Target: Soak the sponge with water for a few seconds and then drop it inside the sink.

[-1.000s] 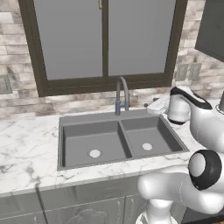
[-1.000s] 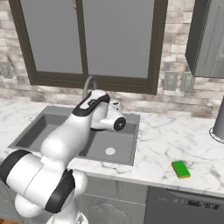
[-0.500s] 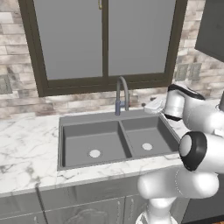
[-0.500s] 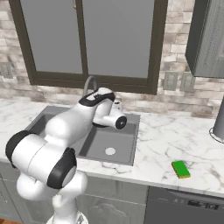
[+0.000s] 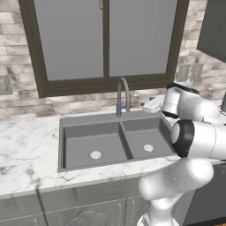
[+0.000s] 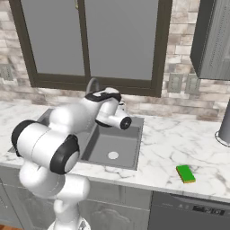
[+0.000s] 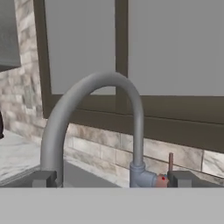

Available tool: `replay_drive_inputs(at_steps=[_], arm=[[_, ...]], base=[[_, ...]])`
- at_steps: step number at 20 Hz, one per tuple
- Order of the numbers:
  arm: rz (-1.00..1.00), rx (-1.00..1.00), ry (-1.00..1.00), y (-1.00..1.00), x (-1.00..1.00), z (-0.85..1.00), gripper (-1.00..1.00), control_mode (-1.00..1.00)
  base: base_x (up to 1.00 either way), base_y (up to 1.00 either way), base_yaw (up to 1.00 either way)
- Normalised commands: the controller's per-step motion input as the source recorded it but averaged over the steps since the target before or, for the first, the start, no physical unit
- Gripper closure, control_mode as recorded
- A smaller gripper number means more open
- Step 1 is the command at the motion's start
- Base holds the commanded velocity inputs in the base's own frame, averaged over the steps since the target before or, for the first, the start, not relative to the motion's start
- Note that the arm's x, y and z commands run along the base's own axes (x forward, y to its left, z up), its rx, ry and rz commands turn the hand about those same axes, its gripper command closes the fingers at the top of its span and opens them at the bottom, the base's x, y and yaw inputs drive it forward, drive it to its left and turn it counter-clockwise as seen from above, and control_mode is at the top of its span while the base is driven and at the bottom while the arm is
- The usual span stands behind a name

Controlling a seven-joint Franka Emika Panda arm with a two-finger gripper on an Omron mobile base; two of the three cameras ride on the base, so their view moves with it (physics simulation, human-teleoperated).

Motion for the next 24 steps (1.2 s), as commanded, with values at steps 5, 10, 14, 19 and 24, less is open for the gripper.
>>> replay_drive_inputs(at_steps=[5, 10, 14, 19, 24], arm=[[0.01, 0.0, 0.0, 0.0, 0.22, -0.13, -1.0, -1.0], [0.01, 0.0, 0.0, 0.0, 0.21, -0.11, -1.0, -1.0], [0.02, 0.0, 0.0, 0.0, 0.26, -0.07, -1.0, -1.0], [0.03, 0.0, 0.0, 0.01, 0.25, -0.07, -1.0, -1.0], [0.04, 0.0, 0.0, 0.04, 0.2, -0.09, -1.0, -1.0]], base=[[0.0, 0.0, 0.0], [0.0, 0.0, 0.0], [0.0, 0.0, 0.0], [0.0, 0.0, 0.0], [0.0, 0.0, 0.0]])
